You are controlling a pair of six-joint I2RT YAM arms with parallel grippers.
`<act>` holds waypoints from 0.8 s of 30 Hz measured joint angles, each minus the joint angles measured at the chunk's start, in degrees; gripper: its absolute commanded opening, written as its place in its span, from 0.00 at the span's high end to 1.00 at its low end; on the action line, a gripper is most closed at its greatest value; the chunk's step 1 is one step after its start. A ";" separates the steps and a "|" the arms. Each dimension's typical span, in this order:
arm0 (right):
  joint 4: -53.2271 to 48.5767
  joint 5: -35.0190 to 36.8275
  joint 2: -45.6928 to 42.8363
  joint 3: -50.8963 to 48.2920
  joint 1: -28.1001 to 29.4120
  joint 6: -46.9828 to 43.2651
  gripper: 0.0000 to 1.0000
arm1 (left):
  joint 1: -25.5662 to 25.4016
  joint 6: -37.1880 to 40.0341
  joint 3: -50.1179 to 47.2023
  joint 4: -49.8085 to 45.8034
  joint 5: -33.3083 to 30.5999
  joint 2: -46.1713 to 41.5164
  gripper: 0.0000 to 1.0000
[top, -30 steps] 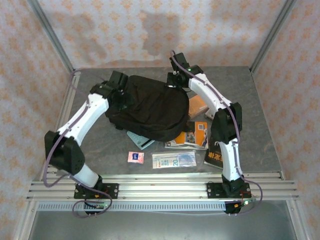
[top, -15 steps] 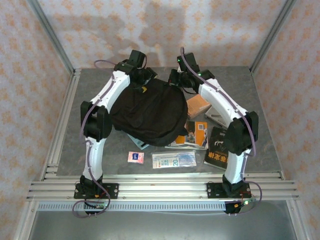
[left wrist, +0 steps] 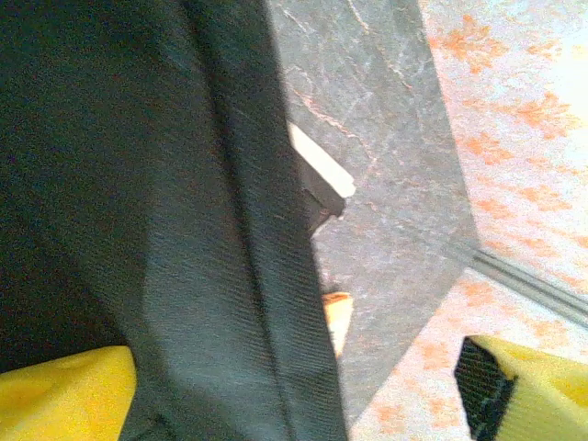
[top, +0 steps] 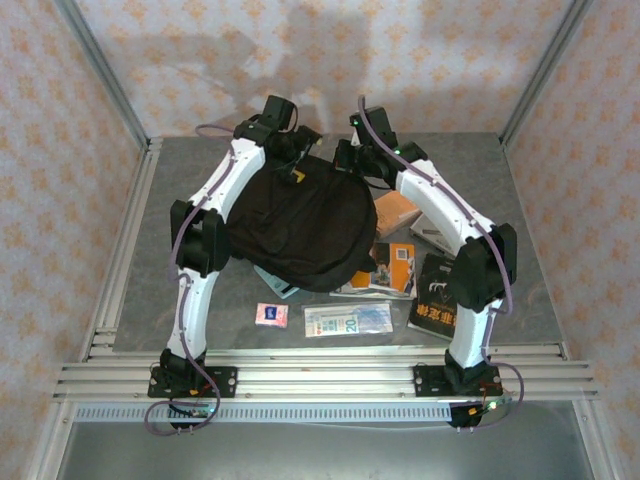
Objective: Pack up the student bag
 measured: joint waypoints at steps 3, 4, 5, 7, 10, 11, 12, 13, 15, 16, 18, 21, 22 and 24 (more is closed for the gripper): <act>-0.02 0.07 -0.02 0.00 0.57 -0.66 1.00 | -0.15 -0.57 1.49 -0.26 0.74 0.87 0.03; -0.04 0.17 -0.02 0.00 0.66 -0.83 1.00 | -0.24 -0.61 1.70 -0.52 0.83 1.11 0.04; -0.07 0.24 -0.02 0.00 0.70 -1.05 1.00 | -0.37 -0.61 1.81 -0.66 0.83 1.44 0.04; -0.24 0.61 -0.02 0.00 0.72 -1.44 1.00 | -0.52 -0.57 2.16 -0.94 0.85 2.21 0.08; 0.20 1.03 -0.02 0.00 0.90 -1.95 1.00 | -0.85 -0.61 2.60 -2.19 0.83 3.65 0.20; 0.26 1.11 -0.02 0.00 1.07 -2.12 1.00 | -0.94 -0.52 2.64 -2.40 0.81 4.13 0.25; 0.26 1.29 -0.02 0.00 1.25 -2.23 1.00 | -1.09 -0.37 2.67 -2.58 0.81 4.66 0.31; 0.33 1.49 -0.02 -0.09 1.40 -2.36 1.00 | -1.20 -0.42 2.67 -2.62 0.81 5.11 0.38; 0.63 1.95 -0.15 -0.68 1.77 -2.58 1.00 | -1.33 0.09 2.84 -2.58 0.85 6.21 0.54; 0.72 2.40 -0.22 -1.14 1.88 -2.60 1.00 | -1.40 0.02 2.86 -2.58 0.85 6.60 0.57; 0.81 3.93 -0.44 -2.40 2.10 -2.60 1.00 | -1.40 0.39 2.86 -2.64 0.79 7.13 0.58; -0.39 8.68 -0.52 -4.09 2.10 -2.58 0.96 | -1.55 2.86 2.91 -3.52 0.15 7.15 0.52; -1.09 10.16 -0.52 -4.31 1.86 -2.62 0.82 | -1.55 4.00 2.93 -4.15 -0.59 6.95 0.51; -2.19 12.00 -0.44 -4.33 0.96 -2.40 0.57 | -1.66 6.78 2.91 -6.16 -2.40 6.21 0.47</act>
